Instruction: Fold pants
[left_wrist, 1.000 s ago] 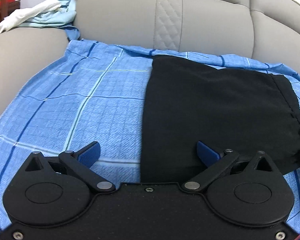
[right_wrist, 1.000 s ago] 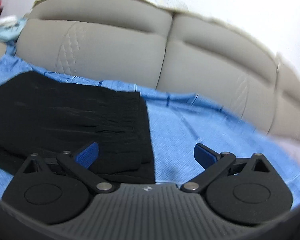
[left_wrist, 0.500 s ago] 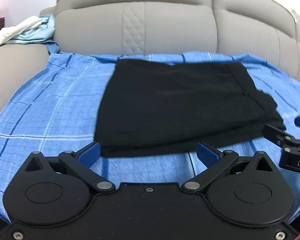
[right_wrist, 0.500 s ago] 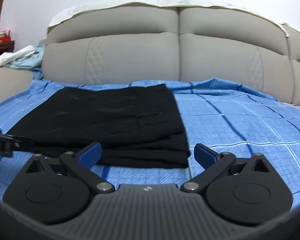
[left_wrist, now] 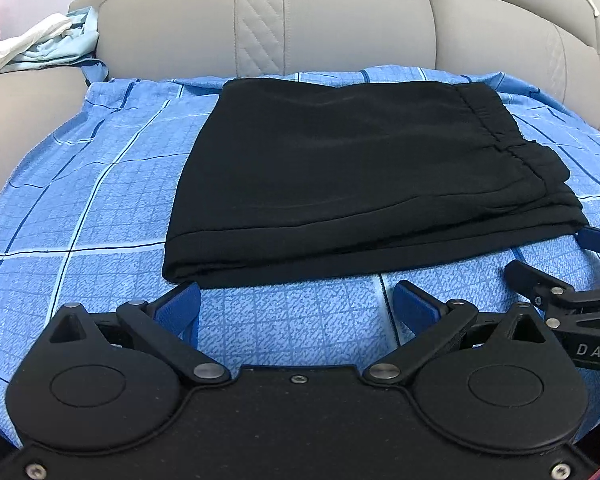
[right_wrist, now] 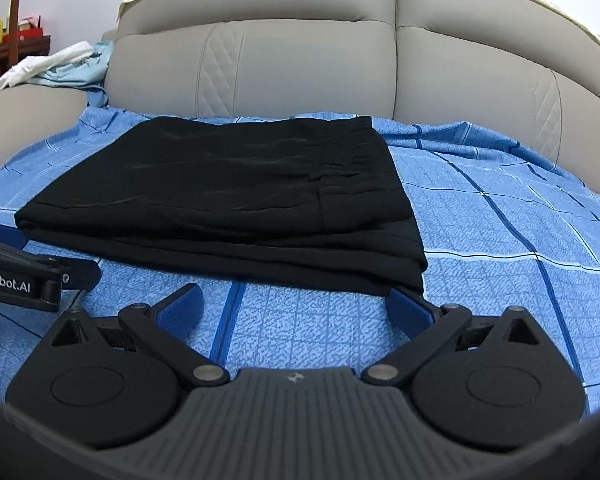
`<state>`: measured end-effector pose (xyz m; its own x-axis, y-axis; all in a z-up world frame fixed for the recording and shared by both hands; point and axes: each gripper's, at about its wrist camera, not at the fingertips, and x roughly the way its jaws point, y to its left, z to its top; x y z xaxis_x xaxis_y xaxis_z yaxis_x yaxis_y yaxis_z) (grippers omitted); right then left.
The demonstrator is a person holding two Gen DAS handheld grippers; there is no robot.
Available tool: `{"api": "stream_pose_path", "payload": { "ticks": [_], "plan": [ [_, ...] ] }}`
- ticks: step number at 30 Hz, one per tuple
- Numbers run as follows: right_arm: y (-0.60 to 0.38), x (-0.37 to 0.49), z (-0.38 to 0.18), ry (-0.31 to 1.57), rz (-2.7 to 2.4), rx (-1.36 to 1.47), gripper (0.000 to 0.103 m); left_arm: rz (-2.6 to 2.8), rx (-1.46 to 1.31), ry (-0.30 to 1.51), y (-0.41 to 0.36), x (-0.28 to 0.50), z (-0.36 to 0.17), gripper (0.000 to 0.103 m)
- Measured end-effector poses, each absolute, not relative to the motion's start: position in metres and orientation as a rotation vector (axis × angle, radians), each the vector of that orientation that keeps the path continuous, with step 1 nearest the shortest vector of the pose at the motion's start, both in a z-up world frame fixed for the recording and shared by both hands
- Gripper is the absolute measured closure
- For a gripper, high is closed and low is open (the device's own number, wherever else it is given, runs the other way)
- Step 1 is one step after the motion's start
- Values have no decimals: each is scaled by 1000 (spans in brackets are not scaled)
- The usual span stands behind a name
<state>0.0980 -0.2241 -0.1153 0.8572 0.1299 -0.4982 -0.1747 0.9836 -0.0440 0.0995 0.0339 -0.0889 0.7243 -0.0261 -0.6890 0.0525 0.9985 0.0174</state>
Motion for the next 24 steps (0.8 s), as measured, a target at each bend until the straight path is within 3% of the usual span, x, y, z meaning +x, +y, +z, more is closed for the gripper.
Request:
{"api": "stream_pose_path", "payload": {
  "ticks": [24],
  "plan": [
    [-219,100,-115,531,152,-100,0,-51,39,761,34,104,-90,0]
  ]
}}
